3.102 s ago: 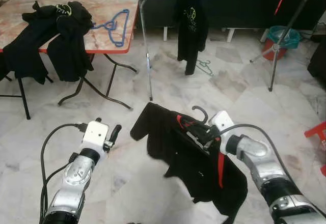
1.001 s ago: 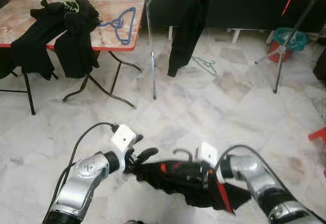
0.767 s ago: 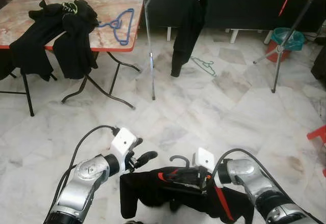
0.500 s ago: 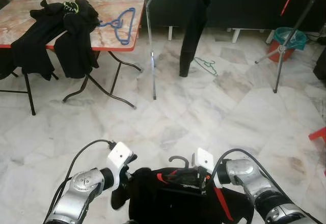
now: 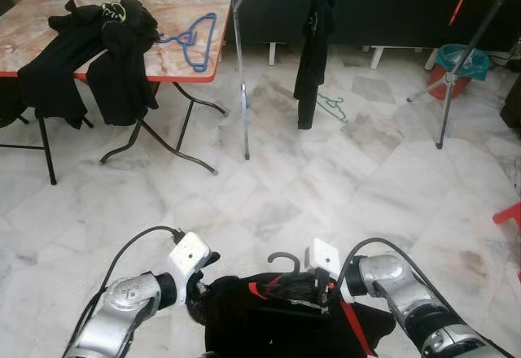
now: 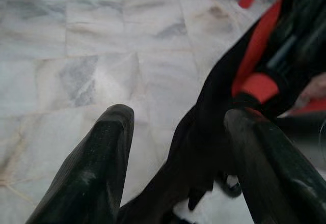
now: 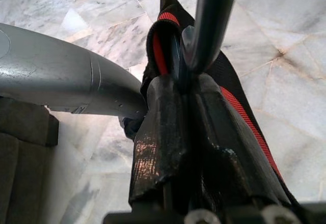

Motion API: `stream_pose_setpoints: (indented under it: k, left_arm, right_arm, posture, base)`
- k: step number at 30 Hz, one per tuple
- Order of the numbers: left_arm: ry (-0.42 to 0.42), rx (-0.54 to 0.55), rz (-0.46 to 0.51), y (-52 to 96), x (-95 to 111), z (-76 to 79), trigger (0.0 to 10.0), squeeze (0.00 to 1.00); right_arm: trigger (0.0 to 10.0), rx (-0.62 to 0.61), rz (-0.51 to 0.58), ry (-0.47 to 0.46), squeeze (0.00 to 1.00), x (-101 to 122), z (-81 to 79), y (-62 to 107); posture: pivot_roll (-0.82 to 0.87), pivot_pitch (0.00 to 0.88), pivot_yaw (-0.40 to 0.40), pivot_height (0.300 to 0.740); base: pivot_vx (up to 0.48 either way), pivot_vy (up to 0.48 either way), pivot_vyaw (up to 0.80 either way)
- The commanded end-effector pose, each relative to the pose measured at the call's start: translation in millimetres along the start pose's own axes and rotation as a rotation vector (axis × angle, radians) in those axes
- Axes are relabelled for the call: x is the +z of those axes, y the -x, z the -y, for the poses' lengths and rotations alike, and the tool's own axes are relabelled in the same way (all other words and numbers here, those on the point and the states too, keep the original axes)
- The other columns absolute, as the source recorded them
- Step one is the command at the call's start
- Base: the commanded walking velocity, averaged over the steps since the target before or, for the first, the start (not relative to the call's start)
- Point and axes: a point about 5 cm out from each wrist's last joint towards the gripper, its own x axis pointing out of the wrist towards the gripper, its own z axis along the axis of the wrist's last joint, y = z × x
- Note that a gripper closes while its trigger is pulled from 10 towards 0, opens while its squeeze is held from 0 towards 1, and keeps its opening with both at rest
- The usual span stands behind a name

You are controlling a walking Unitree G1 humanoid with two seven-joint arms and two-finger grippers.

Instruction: Hang hanger

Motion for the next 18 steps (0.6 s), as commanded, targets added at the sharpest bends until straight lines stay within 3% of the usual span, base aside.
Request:
stream_pose_setpoints:
  k: [1,10,18]
  left_arm:
    - [-0.032,-0.052,-0.034,1.2,-4,6.3,10.0,0.00]
    - [-0.081,-0.083,-0.015,-0.8,12,6.1,10.0,0.00]
    - [-0.070,-0.095,-0.029,-2.6,10,7.0,10.0,0.00]
  right_arm:
    - [10.0,0.003,0.004,0.018,0.00,5,2.6,0.9]
    - [10.0,0.024,0.016,0.026,0.00,9,2.7,-0.6]
    - [10.0,0.054,-0.005,0.039,0.00,8,0.0,-3.3]
  posture:
    - [0.09,0.082,-0.002,0.740]
    - [0.09,0.081,-0.002,0.740]
    - [0.09,0.082,-0.003,0.740]
  base:
    - [0.000,0.000,0.00]
    - [0.000,0.000,0.00]
    - [0.000,0.000,0.00]
